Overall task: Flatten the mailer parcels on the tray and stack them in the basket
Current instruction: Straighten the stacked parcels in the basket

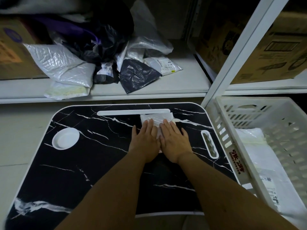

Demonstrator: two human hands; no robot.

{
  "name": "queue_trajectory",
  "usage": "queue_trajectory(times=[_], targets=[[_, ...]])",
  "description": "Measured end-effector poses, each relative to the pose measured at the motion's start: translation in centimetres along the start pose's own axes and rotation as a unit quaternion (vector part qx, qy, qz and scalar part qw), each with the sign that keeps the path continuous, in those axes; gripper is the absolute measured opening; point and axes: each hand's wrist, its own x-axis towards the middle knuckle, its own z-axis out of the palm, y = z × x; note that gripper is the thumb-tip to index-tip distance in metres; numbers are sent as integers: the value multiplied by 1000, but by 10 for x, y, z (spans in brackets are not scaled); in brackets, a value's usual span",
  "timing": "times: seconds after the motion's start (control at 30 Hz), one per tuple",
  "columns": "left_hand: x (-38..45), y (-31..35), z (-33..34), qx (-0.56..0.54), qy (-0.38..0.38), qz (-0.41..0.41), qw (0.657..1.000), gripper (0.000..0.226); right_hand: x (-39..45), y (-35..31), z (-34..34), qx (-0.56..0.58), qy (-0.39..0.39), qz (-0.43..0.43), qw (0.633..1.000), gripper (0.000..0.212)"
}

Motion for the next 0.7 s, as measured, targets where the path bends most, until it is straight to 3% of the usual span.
queue_trajectory(times=[0.23,0.4,0.7], targets=[[19,-4,-18,89,85,31,992,45,31,-6,-28,-71,83,-26,994,32],[27,-12,-10,25,-1,-8,1000,52,37,-1,-17,26,-4,-18,999,46],[28,-18,-3,47,-3,-41,998,66,37,-1,-15,-16,-53,37,998,56]])
